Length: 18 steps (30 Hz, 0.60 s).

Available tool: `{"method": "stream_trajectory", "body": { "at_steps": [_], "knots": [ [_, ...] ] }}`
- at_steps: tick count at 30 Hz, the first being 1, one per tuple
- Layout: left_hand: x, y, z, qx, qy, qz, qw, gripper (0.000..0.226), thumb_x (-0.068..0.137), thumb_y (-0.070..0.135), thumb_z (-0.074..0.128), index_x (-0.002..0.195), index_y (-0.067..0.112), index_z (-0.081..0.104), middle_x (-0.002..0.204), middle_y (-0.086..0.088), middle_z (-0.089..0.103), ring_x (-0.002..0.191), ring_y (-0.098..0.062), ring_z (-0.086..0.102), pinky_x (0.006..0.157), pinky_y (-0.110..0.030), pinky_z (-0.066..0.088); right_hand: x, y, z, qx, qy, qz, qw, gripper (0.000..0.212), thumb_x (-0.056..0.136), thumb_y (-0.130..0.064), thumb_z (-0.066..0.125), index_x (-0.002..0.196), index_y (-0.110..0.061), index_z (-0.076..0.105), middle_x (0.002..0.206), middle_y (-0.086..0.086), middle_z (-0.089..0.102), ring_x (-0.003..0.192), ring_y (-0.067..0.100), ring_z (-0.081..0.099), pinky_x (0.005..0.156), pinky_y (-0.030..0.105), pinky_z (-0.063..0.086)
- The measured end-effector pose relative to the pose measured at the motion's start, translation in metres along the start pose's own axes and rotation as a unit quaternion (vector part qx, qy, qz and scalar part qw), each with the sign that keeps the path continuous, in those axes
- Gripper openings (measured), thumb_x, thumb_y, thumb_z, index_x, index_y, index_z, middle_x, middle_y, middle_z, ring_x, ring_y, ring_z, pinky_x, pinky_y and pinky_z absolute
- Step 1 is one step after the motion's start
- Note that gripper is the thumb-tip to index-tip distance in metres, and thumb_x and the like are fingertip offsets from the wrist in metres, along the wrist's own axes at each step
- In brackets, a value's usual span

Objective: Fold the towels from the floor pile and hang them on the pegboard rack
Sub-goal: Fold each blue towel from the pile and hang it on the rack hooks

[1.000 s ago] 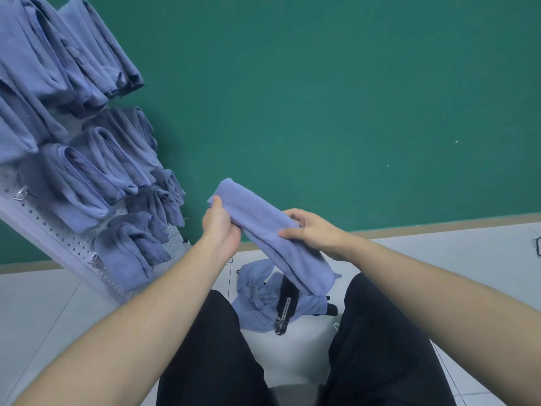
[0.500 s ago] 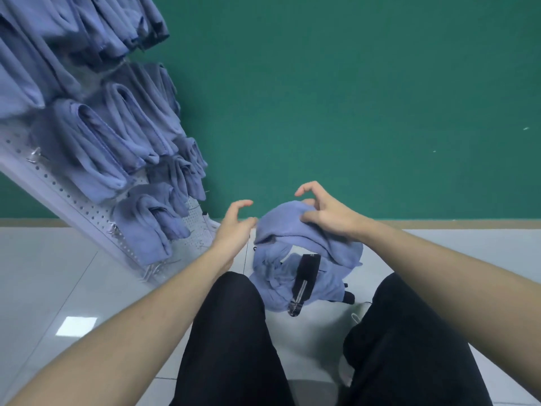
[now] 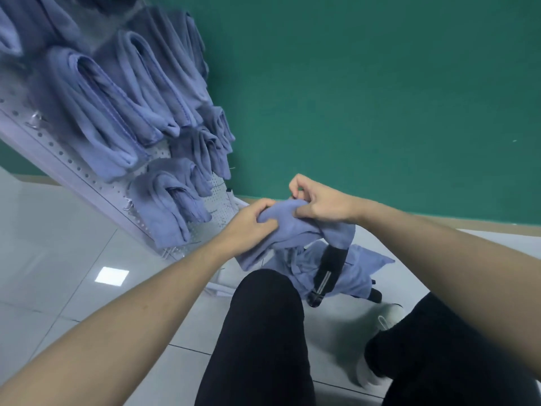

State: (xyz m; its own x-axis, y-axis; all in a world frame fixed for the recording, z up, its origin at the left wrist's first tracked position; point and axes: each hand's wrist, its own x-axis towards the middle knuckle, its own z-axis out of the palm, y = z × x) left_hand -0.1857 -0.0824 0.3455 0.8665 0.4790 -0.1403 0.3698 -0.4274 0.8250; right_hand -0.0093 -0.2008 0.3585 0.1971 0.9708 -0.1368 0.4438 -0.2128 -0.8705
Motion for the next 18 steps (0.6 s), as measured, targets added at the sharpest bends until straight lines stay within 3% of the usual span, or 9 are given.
{"method": "stream_trajectory", "body": {
  "at_steps": [2, 5, 7, 10, 14, 16, 18],
  "knots": [
    [0.006, -0.014, -0.005, 0.004, 0.024, -0.01, 1.0, 0.016, 0.083, 0.022, 0.056, 0.094, 0.031, 0.062, 0.093, 0.008, 0.068, 0.085, -0.011, 0.06, 0.079, -0.028, 0.047, 0.015, 0.008, 0.004, -0.015, -0.002, 0.001, 1.0, 0.034, 0.089, 0.0, 0.06, 0.101, -0.025, 0.042, 0.07, -0.001, 0.049, 0.061, 0.015, 0.038, 0.058, 0.029, 0.035],
    [0.011, -0.034, -0.013, -0.016, 0.058, -0.021, 0.998, 0.015, 0.096, 0.008, 0.058, 0.098, 0.023, 0.063, 0.09, 0.008, 0.065, 0.083, -0.008, 0.056, 0.076, -0.02, 0.042, 0.036, 0.014, 0.009, -0.107, 0.017, 0.002, 0.994, 0.035, 0.092, -0.026, 0.068, 0.123, -0.03, 0.051, 0.079, -0.009, 0.055, 0.068, 0.009, 0.049, 0.069, 0.027, 0.041],
    [0.011, -0.049, -0.017, -0.043, 0.076, -0.039, 0.995, 0.018, 0.098, 0.008, 0.057, 0.095, 0.025, 0.062, 0.087, 0.009, 0.064, 0.082, -0.008, 0.055, 0.078, -0.024, 0.042, 0.048, 0.014, 0.013, -0.166, -0.006, 0.005, 0.986, 0.025, 0.094, -0.038, 0.064, 0.118, -0.031, 0.058, 0.095, -0.008, 0.063, 0.086, 0.014, 0.058, 0.081, 0.03, 0.046],
    [0.008, -0.069, -0.018, -0.086, 0.09, -0.06, 0.99, 0.021, 0.099, 0.005, 0.054, 0.092, 0.024, 0.061, 0.087, 0.005, 0.063, 0.083, -0.009, 0.054, 0.078, -0.025, 0.043, 0.066, 0.018, 0.027, -0.166, -0.04, -0.003, 0.985, 0.009, 0.093, -0.027, 0.061, 0.102, -0.028, 0.061, 0.099, -0.005, 0.067, 0.09, 0.017, 0.06, 0.082, 0.032, 0.048],
    [-0.004, -0.086, -0.021, -0.144, 0.119, -0.07, 0.98, 0.022, 0.099, -0.001, 0.051, 0.097, 0.018, 0.061, 0.088, 0.003, 0.063, 0.079, -0.002, 0.057, 0.074, -0.017, 0.045, 0.09, 0.025, 0.056, -0.097, -0.043, -0.008, 0.994, 0.011, 0.091, -0.018, 0.056, 0.099, -0.017, 0.063, 0.095, 0.005, 0.067, 0.082, 0.018, 0.058, 0.074, 0.034, 0.047],
    [-0.007, -0.097, -0.025, -0.163, 0.133, -0.084, 0.974, 0.019, 0.097, -0.001, 0.052, 0.095, 0.017, 0.06, 0.086, 0.004, 0.063, 0.076, 0.001, 0.057, 0.073, -0.016, 0.046, 0.101, 0.028, 0.071, -0.089, -0.042, -0.009, 0.995, 0.019, 0.087, -0.03, 0.052, 0.096, -0.016, 0.062, 0.095, 0.009, 0.066, 0.084, 0.025, 0.059, 0.076, 0.038, 0.048],
    [-0.012, -0.11, -0.03, -0.183, 0.139, -0.098, 0.968, 0.008, 0.094, 0.007, 0.055, 0.097, 0.014, 0.06, 0.088, 0.002, 0.064, 0.08, -0.001, 0.059, 0.075, -0.015, 0.046, 0.113, 0.028, 0.086, -0.062, -0.047, -0.019, 0.997, 0.027, 0.076, -0.042, 0.045, 0.091, -0.026, 0.061, 0.096, 0.003, 0.066, 0.092, 0.023, 0.06, 0.085, 0.039, 0.048]
  ]
}}
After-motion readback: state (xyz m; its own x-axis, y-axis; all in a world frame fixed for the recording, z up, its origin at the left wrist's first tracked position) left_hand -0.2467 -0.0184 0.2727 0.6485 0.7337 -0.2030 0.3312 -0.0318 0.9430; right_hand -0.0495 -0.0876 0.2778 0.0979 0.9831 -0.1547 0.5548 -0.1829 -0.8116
